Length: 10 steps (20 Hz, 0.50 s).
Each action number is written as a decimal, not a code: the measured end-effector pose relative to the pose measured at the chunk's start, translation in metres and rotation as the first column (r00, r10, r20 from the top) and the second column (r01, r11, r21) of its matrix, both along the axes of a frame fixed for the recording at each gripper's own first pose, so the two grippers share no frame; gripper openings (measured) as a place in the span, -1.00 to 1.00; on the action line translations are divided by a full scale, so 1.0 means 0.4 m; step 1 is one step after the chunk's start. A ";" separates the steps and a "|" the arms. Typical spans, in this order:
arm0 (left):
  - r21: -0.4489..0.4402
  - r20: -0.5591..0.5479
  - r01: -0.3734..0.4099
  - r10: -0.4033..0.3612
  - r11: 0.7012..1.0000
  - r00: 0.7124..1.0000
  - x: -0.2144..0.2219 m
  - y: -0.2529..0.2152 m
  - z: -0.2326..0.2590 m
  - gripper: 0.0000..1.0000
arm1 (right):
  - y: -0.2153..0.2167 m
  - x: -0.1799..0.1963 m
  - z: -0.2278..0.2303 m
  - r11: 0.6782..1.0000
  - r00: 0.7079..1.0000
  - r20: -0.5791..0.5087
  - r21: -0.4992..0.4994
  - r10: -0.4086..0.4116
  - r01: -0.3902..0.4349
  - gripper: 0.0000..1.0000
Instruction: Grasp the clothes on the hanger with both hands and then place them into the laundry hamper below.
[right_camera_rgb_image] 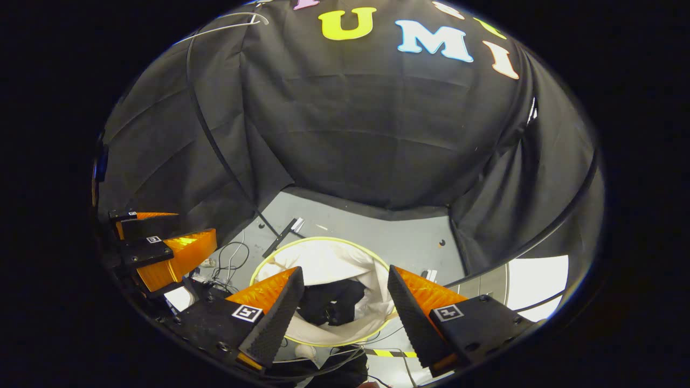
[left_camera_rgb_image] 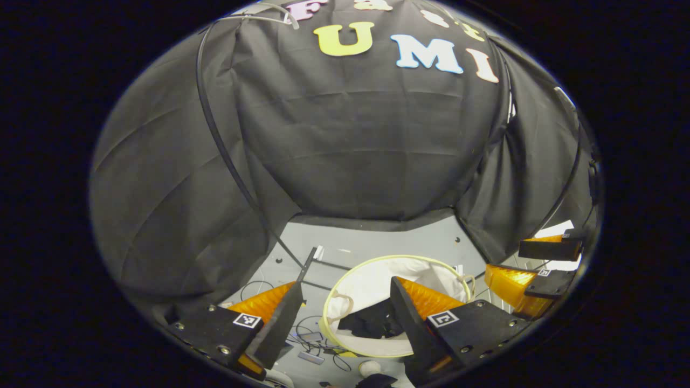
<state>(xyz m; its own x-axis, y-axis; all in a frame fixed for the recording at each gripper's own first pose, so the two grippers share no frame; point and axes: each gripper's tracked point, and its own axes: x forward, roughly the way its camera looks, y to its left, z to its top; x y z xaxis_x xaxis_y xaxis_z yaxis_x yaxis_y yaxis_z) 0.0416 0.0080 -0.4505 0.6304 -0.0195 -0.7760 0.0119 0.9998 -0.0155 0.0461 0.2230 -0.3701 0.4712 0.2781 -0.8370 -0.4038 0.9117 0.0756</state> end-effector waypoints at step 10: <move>-0.009 0.246 0.062 -0.058 0.998 0.968 0.042 0.053 0.315 0.91 | -0.025 0.023 0.296 0.987 0.963 0.226 0.106 -0.144 0.123 0.97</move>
<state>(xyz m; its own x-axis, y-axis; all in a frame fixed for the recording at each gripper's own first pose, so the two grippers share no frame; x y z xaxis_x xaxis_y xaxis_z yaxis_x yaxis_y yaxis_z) 0.0586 0.0291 -0.3245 0.7986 -0.0746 -0.5972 0.0773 0.9968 -0.0213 0.0552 0.2129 -0.2518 0.6879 0.2687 -0.6742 -0.2951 0.9522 0.0784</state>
